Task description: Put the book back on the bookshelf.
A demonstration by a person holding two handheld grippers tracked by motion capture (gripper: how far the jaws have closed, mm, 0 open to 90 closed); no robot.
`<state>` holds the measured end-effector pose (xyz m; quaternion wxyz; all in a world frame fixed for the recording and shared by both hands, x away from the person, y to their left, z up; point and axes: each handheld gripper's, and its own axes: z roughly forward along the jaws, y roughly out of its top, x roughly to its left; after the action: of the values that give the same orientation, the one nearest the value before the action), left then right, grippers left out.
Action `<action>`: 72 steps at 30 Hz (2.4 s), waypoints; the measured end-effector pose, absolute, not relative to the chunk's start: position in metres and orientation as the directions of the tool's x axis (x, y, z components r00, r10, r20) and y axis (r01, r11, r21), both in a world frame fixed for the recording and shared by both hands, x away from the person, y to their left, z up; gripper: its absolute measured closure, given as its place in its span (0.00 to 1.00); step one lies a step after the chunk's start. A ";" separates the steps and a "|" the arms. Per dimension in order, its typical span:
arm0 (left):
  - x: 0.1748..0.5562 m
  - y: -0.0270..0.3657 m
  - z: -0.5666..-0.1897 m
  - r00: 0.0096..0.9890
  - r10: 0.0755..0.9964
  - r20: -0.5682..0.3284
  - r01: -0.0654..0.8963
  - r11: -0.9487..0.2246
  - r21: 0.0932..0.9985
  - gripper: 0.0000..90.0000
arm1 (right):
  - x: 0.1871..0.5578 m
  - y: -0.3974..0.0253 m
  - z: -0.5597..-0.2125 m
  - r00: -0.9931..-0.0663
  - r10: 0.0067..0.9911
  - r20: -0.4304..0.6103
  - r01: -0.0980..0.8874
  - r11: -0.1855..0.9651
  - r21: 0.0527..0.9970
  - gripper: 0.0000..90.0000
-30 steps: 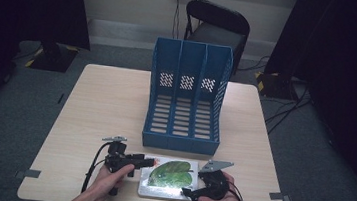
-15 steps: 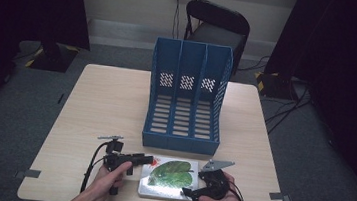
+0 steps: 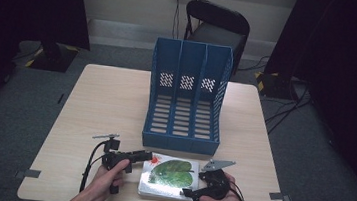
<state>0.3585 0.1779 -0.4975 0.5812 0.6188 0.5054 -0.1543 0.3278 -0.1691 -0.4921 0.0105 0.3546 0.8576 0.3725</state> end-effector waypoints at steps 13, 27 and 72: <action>0.357 0.169 -0.490 0.536 0.517 -0.668 0.743 0.087 0.663 0.32 | 0.327 -0.168 -0.492 -0.760 0.607 0.234 0.589 0.489 0.644 0.08; 0.349 0.146 -0.488 0.596 0.433 -0.676 0.754 -0.012 0.657 0.42 | 0.322 -0.159 -0.492 -0.800 0.541 0.259 0.560 0.518 0.646 0.12; 0.353 0.137 -0.483 0.763 0.399 -0.508 0.636 -0.324 0.700 0.80 | 0.334 -0.173 -0.487 -0.767 0.575 0.285 0.589 0.457 0.666 0.22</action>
<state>0.3532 0.1366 -0.4828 0.4843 0.8044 0.3218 -0.1223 0.3343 -0.1734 -0.4865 -0.0094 0.3410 0.8535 0.3939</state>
